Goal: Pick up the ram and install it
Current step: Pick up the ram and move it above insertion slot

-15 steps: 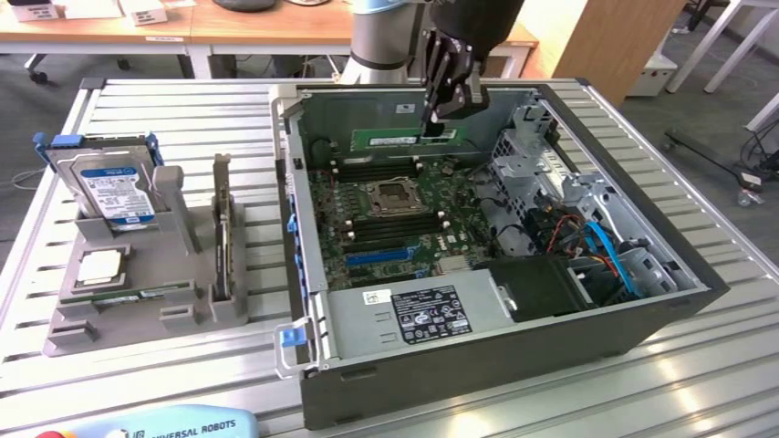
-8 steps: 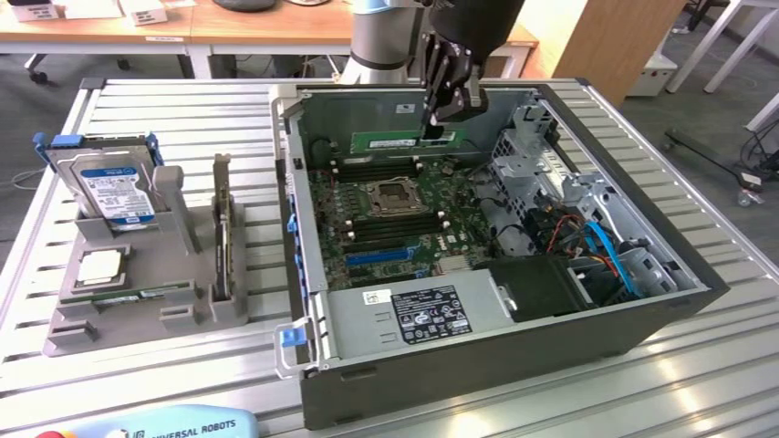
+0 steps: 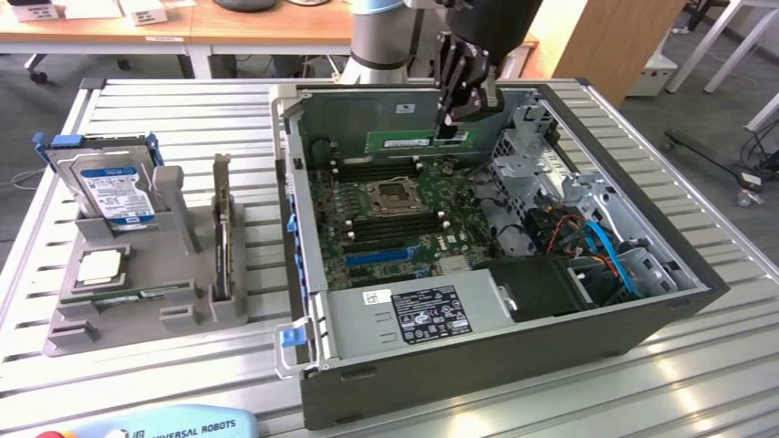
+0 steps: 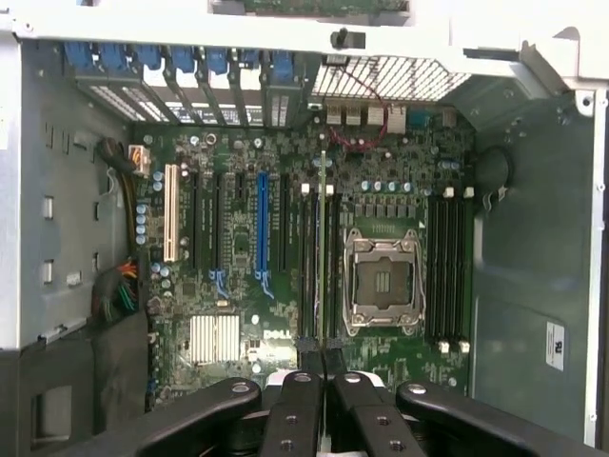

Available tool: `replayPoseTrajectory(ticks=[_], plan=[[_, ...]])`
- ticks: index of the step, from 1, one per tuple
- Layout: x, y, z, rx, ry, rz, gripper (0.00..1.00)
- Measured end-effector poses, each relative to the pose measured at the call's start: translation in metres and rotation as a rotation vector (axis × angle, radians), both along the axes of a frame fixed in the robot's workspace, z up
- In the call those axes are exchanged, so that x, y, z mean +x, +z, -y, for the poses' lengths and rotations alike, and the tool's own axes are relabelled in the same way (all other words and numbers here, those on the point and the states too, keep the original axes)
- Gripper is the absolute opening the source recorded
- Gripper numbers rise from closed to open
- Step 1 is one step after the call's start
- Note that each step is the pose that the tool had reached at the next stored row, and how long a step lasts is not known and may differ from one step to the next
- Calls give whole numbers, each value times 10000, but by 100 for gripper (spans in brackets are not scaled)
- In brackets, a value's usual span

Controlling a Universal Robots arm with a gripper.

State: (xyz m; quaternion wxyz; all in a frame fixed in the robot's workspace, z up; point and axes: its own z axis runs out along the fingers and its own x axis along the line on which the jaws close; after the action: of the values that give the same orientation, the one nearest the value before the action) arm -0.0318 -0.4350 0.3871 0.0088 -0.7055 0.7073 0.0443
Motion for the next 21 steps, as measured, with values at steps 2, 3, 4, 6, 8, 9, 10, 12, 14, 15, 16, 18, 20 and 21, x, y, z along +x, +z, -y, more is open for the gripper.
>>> replayPoseTrajectory(ticks=[2,3,4,6,8,9,10,12,14,15,16,18,20,21], plan=[[47,-1,1,0,1,0,12],[63,-1,1,0,0,0,12],[66,-1,1,0,0,-1,12],[66,-5,0,4,-1,1,12],[66,-18,0,1,-1,0,12],[66,-28,1,1,0,0,12],[66,-38,1,0,-1,0,12],[66,-58,1,1,0,0,12],[66,-71,0,-1,0,-1,12],[66,-73,0,-1,0,-1,12],[66,-73,1,-1,-1,0,12],[66,-74,1,0,0,0,12],[66,-74,1,0,0,0,12],[66,-74,1,1,0,0,12]])
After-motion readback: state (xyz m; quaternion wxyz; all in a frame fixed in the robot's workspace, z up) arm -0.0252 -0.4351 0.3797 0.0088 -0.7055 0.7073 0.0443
